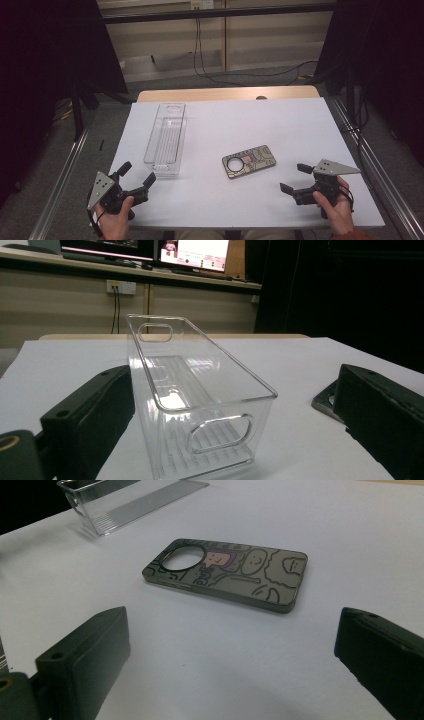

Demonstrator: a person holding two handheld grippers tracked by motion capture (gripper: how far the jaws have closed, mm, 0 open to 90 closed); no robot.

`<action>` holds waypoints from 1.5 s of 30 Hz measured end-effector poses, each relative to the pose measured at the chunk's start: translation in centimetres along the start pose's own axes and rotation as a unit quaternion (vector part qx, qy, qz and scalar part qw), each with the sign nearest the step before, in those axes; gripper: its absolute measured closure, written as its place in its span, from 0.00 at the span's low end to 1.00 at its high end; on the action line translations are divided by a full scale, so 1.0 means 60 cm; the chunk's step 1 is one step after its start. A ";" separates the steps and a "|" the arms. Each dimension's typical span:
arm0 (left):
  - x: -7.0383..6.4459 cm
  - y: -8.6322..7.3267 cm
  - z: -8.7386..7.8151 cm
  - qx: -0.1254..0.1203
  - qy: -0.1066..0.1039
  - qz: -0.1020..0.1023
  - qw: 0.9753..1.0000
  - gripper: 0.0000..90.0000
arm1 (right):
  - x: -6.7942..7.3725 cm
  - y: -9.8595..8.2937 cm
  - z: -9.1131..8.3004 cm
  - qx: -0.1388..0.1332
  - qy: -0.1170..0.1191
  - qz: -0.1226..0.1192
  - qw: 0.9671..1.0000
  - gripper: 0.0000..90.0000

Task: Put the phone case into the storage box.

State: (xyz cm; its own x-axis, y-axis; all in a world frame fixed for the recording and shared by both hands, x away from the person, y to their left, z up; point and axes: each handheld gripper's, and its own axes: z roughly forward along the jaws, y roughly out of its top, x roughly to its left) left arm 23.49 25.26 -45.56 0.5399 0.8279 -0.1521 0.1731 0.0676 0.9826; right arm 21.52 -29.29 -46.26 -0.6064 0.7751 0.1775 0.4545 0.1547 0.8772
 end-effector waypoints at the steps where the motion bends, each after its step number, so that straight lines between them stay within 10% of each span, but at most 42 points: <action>1: 0.000 0.000 0.000 0.001 0.000 0.000 1.000 0.04 | 0.000 0.002 0.001 0.002 0.000 0.000 1.000 0.03; 21: 0.001 0.000 0.005 0.004 0.000 0.002 1.000 0.04 | -0.007 0.045 0.023 0.036 -0.009 -0.004 0.999 0.04; 34: 0.003 0.000 0.004 0.004 0.000 0.003 1.000 0.04 | -0.015 0.076 0.059 0.062 0.025 -0.013 0.998 0.02; 45: 0.003 0.000 0.006 0.007 0.000 0.002 1.000 0.04 | -0.028 0.104 0.088 0.075 0.041 -0.028 0.996 0.18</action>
State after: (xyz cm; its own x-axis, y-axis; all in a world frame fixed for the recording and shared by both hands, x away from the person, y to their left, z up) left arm 23.90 25.22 -45.64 0.5406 0.8283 -0.1474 0.1817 0.0562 0.9817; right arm 28.80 -26.39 -43.40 -0.6818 0.7110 0.1721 0.5080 0.2909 0.8107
